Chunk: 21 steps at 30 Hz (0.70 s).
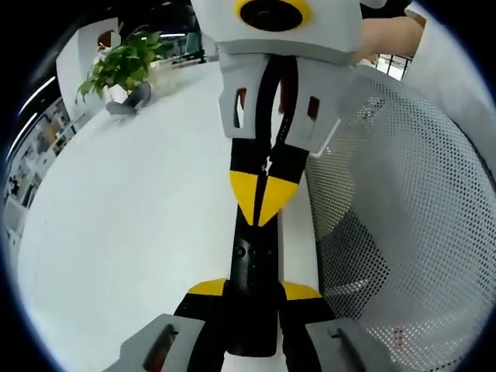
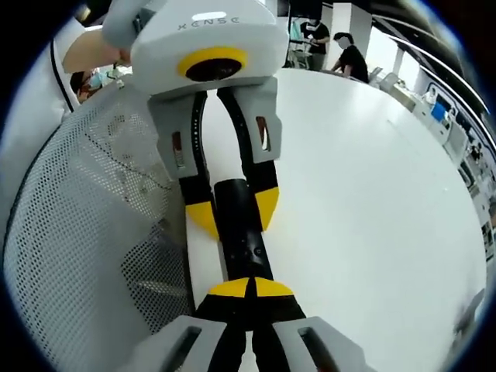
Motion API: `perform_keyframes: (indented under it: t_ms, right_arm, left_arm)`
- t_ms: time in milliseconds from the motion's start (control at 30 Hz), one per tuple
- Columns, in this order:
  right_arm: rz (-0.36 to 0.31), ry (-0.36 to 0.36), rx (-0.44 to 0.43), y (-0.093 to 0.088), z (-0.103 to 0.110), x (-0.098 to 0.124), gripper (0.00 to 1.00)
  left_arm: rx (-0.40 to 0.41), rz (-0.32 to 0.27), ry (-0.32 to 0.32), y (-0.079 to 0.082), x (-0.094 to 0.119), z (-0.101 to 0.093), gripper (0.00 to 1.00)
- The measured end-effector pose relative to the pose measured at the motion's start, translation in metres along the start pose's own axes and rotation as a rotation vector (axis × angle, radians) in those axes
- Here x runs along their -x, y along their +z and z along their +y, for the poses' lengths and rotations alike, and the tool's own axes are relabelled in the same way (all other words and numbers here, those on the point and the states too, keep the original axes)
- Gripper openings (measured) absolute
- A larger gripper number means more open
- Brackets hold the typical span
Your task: Press the specified remote control buttons in sequence, fully releasing each button before pressing the next.
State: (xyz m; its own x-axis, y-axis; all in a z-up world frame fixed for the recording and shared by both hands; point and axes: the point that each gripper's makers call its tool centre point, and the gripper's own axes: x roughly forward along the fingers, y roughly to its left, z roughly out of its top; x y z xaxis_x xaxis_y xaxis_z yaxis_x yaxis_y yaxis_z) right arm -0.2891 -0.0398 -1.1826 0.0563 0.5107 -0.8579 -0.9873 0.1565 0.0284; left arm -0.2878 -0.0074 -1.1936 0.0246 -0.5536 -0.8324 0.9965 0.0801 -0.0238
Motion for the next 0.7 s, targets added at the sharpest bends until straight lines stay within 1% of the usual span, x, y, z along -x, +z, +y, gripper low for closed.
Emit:
perform_keyframes:
  t_ms: [233, 333, 400, 500, 600, 667, 700]
  right_arm:
    - [0.008, -0.012, -0.007, -0.0064, -0.0024, 0.004, 0.0]
    - [0.024, -0.019, 0.004, -0.0077, -0.0015, 0.0048, 0.0]
    - [0.029, -0.021, 0.034, -0.0085, -0.0012, 0.0049, 0.0]
    - [0.03, -0.023, 0.021, -0.008, -0.0021, 0.0045, 0.0]
    - [0.041, -0.034, 0.04, -0.0068, -0.0013, 0.0029, 0.0]
    - [0.037, -0.043, 0.053, -0.0074, -0.0011, 0.0028, 0.0]
    - [0.017, -0.052, 0.026, -0.007, -0.0022, 0.0031, 0.0]
  left_arm:
    - [0.002, 0.001, 0.0, 0.0005, -0.0004, 0.0008, 0.24]
    - [0.001, 0.003, -0.001, 0.0005, -0.0004, 0.0006, 0.24]
    - [0.003, 0.001, -0.003, 0.0005, -0.0004, 0.0006, 0.24]
    - [0.005, -0.002, -0.005, 0.0006, -0.0002, 0.0002, 0.24]
    - [-0.007, 0.003, -0.003, 0.0004, -0.0004, -0.0002, 0.24]
    - [-0.012, 0.005, -0.004, 0.0002, -0.0001, -0.0003, 0.24]
    - [-0.011, 0.004, -0.004, 0.0002, 0.0, -0.0003, 0.24]
